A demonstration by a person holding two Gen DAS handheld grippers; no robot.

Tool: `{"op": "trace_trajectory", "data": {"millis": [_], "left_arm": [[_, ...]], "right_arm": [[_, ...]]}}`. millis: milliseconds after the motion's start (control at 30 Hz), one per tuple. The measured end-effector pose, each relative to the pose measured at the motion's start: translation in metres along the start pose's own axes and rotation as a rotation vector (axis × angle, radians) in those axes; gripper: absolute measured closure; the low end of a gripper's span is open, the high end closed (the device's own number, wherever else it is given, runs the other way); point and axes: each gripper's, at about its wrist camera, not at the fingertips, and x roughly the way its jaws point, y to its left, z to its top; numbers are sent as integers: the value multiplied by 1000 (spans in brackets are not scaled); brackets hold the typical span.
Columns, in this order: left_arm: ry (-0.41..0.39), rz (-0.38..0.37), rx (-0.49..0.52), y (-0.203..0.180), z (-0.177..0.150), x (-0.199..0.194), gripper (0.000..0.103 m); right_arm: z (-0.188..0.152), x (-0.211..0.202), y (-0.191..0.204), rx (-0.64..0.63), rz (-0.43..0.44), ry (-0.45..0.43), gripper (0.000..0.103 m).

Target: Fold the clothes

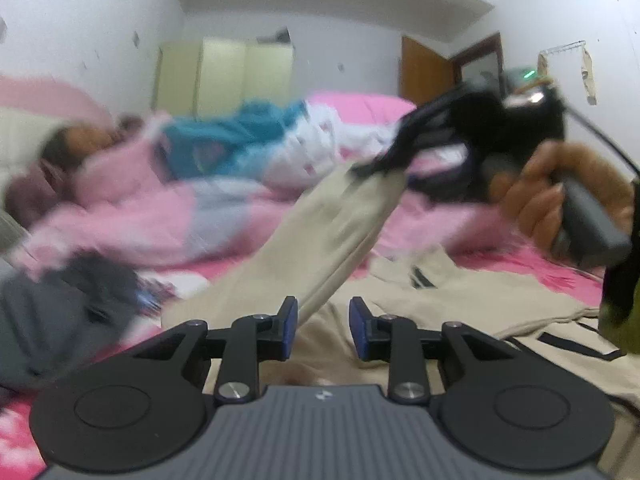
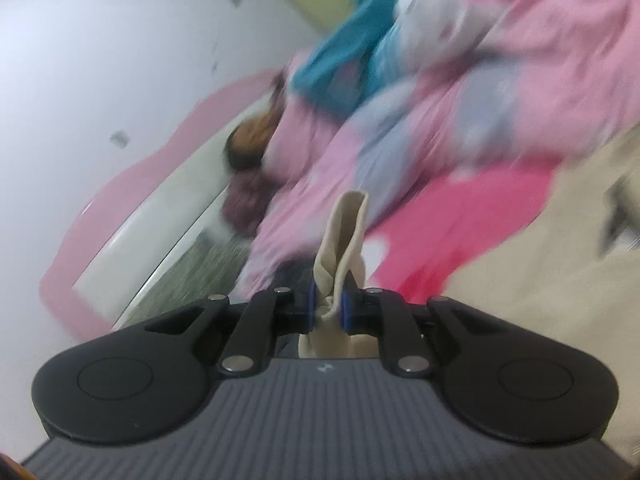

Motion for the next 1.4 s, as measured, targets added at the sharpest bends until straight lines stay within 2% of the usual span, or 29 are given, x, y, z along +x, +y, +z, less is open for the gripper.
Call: {"op": "trace_trajectory", "data": {"millis": [133,267,400,533,633,800,900,967,1067,1200,1367,1400], "left_arm": [[81,-29,-34,-11,-4,39,74],[152,-23,-43,-25,-14,62,73],[210,-30,-19,-35,-19,77,74],[224,-63,7,-42,-17,73,74],[224,-99,15,-45,-14,66,74],[158,-185,-24,-40,-1,48,60],[176,-136,-12,-43,4,61,57],[245,-72,14,-46,1,82,59],[345,-14,-10,-41,-7,109,61],[355,-7,-30,-34,-10,111,61],[371,4,-52,-27,-14,112,61],[376,3,-62,-25,-15,112,61]], "right_arm": [[34,-52,-47,-8,-110,-92,93],[47,-98,-97,12,-212,-152,93],[44,-135,-144,41,-299,-179,93],[33,-153,-183,80,-373,-162,93],[27,-165,-201,106,-395,-165,93],[28,-185,-209,115,-399,-192,93],[27,-187,-216,116,-416,-172,94],[23,-183,-225,129,-444,-142,94],[20,-186,-235,163,-439,-132,94],[16,-191,-237,149,-431,-126,94],[-11,-186,-270,237,-490,-44,94],[-15,-188,-276,262,-484,-49,94]]}}
